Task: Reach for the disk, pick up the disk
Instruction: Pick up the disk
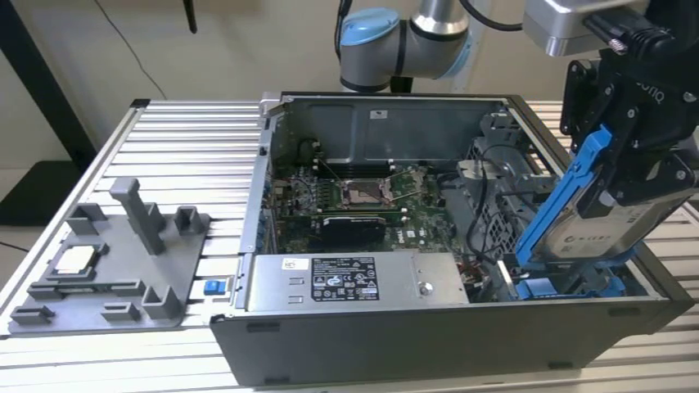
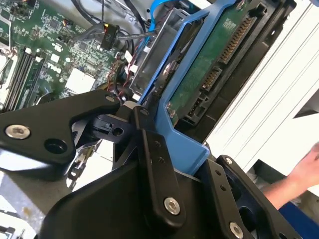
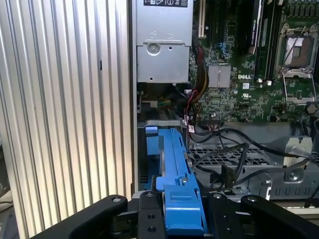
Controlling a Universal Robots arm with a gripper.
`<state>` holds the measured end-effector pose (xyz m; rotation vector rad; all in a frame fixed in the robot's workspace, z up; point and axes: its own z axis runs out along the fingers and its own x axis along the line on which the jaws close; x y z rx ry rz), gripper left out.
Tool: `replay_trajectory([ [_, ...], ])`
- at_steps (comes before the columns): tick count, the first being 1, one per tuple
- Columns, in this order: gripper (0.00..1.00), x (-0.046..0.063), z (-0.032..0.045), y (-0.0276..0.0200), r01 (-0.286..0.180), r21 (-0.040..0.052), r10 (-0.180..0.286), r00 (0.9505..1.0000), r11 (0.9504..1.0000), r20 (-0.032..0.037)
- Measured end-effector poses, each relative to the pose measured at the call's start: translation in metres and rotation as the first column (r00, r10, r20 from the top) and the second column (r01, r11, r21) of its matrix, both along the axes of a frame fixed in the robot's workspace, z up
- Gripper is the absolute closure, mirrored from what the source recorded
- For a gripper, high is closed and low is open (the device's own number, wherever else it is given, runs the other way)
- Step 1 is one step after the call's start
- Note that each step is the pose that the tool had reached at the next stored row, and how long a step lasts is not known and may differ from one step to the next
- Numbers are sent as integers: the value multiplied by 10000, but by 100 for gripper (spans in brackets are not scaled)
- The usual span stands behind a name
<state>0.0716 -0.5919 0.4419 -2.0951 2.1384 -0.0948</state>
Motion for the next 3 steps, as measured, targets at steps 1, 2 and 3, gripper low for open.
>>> replay_trajectory([
  [1,100,0,-1,0,0,0,0,10000,10000,0],
  [2,100,0,-1,0,0,0,0,10000,10000,0],
  [3,100,0,-2,0,0,0,0,10000,10000,0],
])
